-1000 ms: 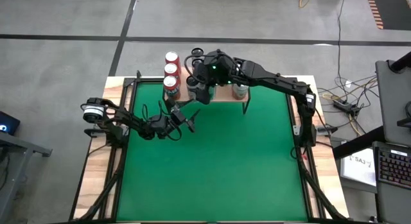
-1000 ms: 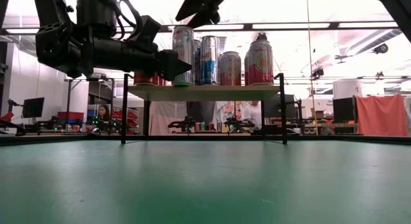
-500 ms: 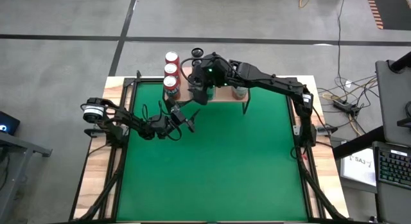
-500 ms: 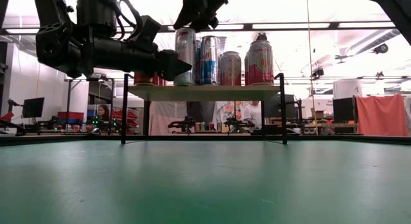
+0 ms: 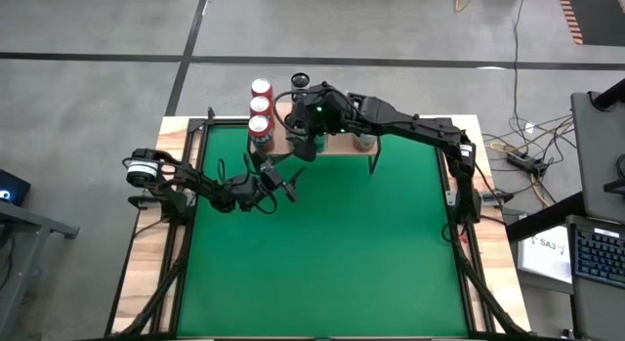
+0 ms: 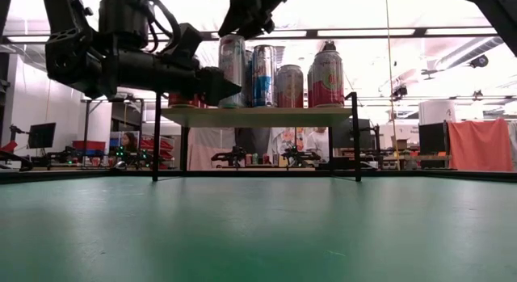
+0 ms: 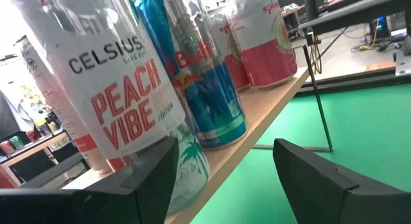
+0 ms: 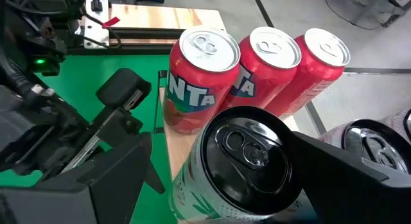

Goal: Place canned beverage on shelf
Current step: Put the white soda can on the shelf aligned with other white soda cans on the shelf

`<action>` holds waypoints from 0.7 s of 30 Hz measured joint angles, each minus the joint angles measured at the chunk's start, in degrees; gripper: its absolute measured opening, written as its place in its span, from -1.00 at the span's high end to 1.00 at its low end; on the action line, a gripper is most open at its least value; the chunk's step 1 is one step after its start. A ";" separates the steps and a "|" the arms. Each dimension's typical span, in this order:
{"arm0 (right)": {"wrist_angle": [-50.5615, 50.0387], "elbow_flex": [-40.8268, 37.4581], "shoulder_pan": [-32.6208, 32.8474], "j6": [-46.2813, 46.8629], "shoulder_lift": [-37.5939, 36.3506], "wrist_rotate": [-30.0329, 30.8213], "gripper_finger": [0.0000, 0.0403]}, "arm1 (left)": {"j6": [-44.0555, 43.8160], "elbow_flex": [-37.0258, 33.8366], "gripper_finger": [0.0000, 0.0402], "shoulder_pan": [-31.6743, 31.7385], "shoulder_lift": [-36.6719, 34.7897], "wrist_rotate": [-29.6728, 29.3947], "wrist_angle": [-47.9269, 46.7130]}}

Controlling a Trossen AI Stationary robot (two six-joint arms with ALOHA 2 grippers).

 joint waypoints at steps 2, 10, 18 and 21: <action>-0.05 0.22 0.17 0.04 0.00 0.02 -0.75 | -0.04 0.00 -0.19 0.17 0.00 -0.02 -0.52; 0.50 0.33 0.22 0.07 -0.31 0.04 -0.75 | -0.04 0.00 -0.19 1.48 0.00 0.04 -0.52; 0.72 0.39 0.22 0.04 -0.61 2.15 -0.75 | -0.26 0.09 -0.19 2.36 0.73 2.93 -0.40; 0.70 0.39 0.41 0.04 -0.63 2.59 -0.74 | -0.50 0.95 -0.19 2.42 1.18 2.99 -0.44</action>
